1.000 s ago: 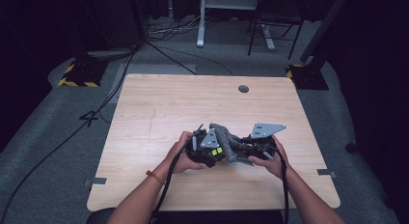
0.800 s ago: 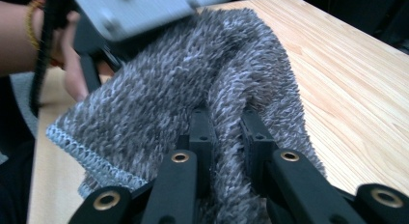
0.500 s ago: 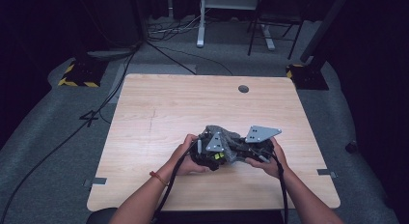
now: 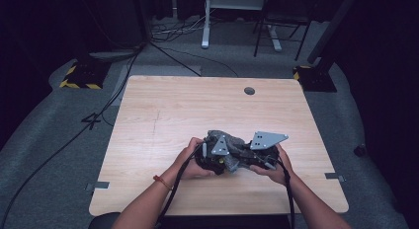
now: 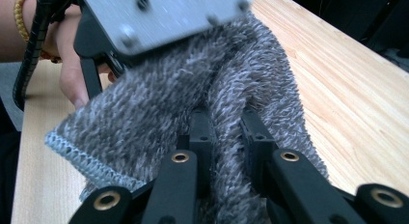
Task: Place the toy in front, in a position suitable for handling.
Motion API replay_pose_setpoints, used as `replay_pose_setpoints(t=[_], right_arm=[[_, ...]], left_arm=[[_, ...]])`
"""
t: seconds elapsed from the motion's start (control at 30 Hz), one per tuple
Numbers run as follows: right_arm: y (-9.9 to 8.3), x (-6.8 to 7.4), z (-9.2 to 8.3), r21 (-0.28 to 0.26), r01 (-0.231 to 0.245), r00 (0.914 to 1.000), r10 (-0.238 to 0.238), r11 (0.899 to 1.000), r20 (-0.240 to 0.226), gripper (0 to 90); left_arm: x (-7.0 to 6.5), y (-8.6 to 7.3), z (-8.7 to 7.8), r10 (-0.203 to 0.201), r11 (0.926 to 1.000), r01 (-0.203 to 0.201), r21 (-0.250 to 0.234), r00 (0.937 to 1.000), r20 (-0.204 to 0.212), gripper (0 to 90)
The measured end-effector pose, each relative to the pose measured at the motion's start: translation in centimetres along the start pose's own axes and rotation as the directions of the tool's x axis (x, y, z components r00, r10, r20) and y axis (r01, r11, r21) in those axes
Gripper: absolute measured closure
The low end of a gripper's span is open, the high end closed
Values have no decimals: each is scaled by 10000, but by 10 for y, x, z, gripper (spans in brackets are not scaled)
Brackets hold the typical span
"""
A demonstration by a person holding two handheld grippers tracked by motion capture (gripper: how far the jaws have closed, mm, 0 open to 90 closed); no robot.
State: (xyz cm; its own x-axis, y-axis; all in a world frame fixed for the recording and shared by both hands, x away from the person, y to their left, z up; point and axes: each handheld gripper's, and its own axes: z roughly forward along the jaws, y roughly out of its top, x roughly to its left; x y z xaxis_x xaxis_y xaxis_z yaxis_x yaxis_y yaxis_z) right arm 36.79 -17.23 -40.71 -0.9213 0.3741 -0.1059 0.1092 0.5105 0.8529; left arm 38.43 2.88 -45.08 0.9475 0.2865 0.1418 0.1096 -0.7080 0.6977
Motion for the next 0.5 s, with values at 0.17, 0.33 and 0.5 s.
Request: replay_pose_setpoints(t=[0.17,0.33,0.5], right_arm=[[-4,-7,1,184,-126,9996,121,9998,271,788],[-16,-22,2,623,-420,9962,371,9972,782,788],[-27,-32,6,990,-737,9935,643,9924,944,788]], left_arm=[[3,-1,-1,36,10000,-36,-81,10000,-71,336],[10,-3,-14,-266,9982,257,-541,9995,-159,336],[11,-2,-23,-331,9938,309,-1069,9993,-183,336]])
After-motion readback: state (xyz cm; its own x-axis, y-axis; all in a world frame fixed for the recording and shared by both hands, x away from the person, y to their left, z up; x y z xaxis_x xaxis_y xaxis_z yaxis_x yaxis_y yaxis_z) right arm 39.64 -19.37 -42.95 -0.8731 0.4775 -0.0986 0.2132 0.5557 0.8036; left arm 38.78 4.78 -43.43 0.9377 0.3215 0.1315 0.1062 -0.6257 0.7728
